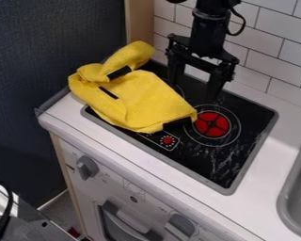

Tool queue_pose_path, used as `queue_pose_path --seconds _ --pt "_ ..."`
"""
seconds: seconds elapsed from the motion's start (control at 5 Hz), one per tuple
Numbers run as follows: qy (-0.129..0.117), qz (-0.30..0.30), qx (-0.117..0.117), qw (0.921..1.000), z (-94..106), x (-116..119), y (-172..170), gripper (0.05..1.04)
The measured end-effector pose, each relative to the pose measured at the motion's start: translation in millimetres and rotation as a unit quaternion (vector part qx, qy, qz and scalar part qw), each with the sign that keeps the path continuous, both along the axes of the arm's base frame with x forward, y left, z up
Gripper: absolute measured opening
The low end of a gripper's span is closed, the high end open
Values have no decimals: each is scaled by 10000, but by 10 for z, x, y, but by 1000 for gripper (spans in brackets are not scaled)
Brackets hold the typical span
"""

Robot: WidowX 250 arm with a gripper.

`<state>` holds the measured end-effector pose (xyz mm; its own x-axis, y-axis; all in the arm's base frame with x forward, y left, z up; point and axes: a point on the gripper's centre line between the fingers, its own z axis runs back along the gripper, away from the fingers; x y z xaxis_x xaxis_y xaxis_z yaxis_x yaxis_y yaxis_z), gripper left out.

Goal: Moved the cloth to the right side of the stove

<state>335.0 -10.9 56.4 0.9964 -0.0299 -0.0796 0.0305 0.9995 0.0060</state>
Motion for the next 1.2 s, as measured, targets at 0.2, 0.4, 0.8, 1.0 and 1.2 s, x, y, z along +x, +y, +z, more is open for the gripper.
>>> queue_pose_path --seconds 0.2,0.4,0.8,1.0,1.2 --pt "207 0 7 9998 -132 -58 2 999" --pt "276 152 4 9995 -234 -134 108 999" --pt "164 790 2 9967 -460 -154 690 999" --pt "189 964 85 9951 -744 -158 889 999" --pt "-88 1235 260 9920 -808 -75 953 999"
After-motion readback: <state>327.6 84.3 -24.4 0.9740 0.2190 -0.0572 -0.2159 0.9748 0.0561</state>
